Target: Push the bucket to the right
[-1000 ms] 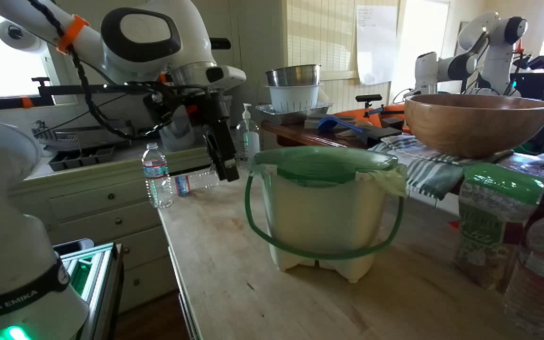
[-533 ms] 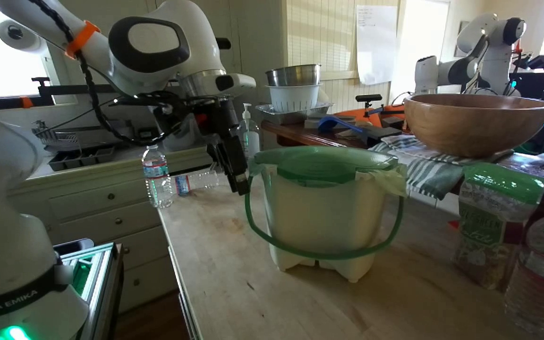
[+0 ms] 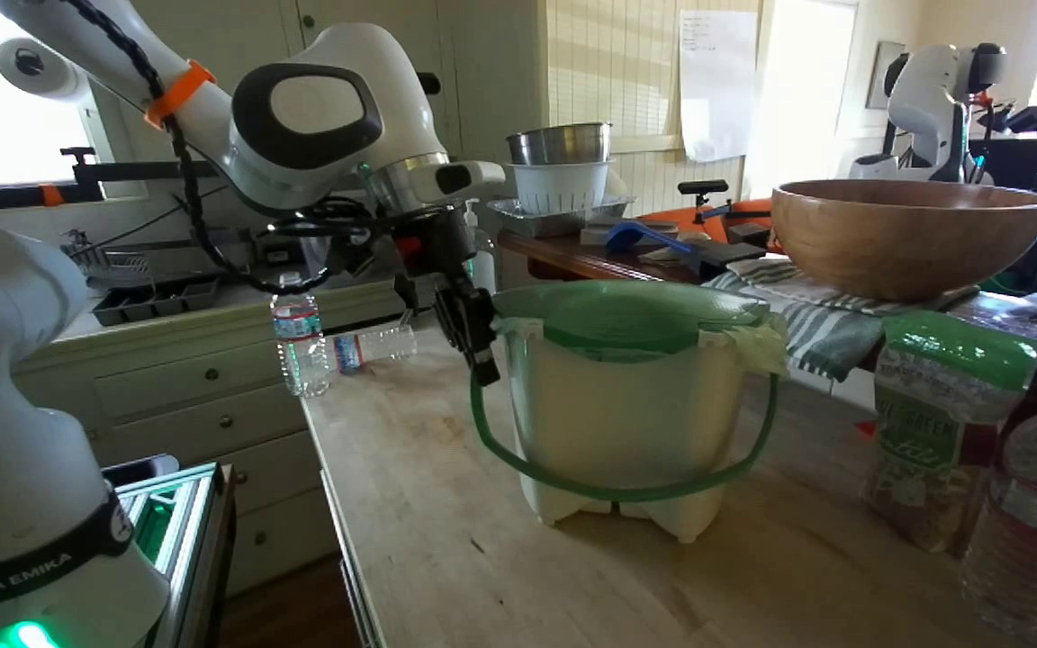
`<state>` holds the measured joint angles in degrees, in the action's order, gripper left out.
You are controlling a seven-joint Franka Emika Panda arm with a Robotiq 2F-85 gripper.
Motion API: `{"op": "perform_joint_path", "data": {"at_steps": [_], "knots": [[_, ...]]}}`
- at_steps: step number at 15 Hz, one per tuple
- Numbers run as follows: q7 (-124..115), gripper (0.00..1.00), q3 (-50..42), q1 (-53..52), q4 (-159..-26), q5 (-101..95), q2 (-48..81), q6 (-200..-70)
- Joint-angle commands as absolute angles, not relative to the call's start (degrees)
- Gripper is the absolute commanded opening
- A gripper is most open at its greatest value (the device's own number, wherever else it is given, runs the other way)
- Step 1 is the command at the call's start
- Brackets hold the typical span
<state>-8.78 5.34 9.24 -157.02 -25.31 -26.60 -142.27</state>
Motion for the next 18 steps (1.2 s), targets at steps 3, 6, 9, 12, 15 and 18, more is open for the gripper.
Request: {"op": "perform_joint_path", "data": {"at_steps": [3,6,9,12,15,18], "knots": [[6.7,0.04,-0.2,4.6,-158.0,-22.2,-25.7,-142.2],[15.3,0.03,-2.8,2.1,-158.1,-20.5,-26.8,-140.7],[22.9,0.03,-4.8,-0.8,-158.0,-17.9,-28.0,-139.0],[29.4,0.03,-5.7,-4.1,-158.2,-15.3,-31.0,-136.2],[35.1,0.03,-6.4,-6.9,-158.3,-13.5,-34.2,-130.9],[40.5,0.03,-6.9,-8.1,-158.6,-13.4,-38.7,-123.2]]}}
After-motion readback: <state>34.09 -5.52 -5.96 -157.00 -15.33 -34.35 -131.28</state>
